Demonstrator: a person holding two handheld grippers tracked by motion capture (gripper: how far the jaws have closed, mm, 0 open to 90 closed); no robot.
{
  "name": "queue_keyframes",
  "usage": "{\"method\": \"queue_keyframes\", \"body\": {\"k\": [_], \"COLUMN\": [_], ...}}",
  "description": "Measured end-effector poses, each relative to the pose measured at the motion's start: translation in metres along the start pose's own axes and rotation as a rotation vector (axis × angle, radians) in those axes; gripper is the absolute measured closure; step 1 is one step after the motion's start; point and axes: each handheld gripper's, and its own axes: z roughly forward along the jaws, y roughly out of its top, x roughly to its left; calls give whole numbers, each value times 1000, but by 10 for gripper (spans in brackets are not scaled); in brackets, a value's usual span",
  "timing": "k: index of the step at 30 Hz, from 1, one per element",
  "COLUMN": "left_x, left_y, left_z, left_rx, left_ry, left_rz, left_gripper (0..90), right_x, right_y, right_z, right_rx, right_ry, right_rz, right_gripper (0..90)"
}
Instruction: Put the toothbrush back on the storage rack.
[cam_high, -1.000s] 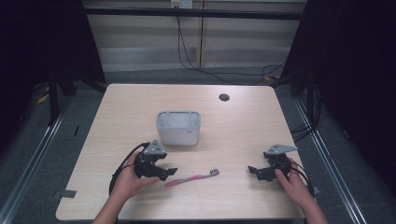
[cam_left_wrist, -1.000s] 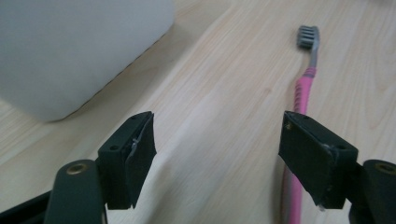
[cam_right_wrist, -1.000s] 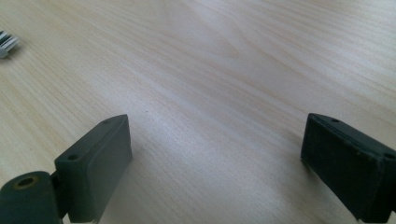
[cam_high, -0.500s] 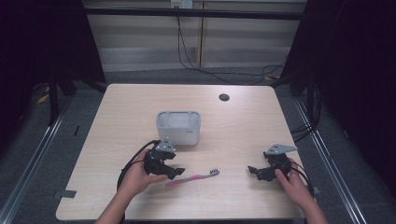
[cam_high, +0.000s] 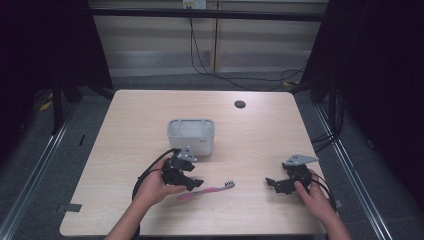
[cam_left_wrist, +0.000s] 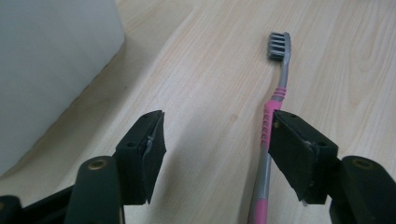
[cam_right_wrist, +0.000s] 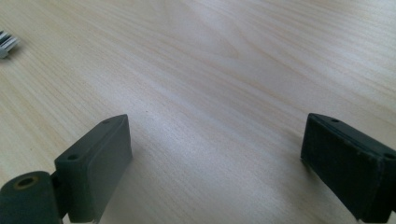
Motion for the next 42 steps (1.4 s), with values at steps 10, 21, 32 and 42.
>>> {"method": "queue_keyframes", "body": {"k": [10, 21, 32, 42], "left_x": [-5, -7, -11, -18], "left_y": [9, 17, 26, 32], "left_z": [7, 13, 19, 30], "left_rx": [40, 73, 114, 172], "left_ry": [-11, -6, -22, -36], "left_rz": [19, 33, 53, 80], "left_gripper": [403, 446, 491, 545], "right_x": [0, 0, 0, 0], "right_y": [0, 0, 0, 0], "right_z": [0, 0, 0, 0], "right_rx": [0, 2, 0, 0], "right_ry": [0, -1, 0, 0], "right_rz": [0, 2, 1, 0], "right_gripper": [81, 81, 81, 81]}}
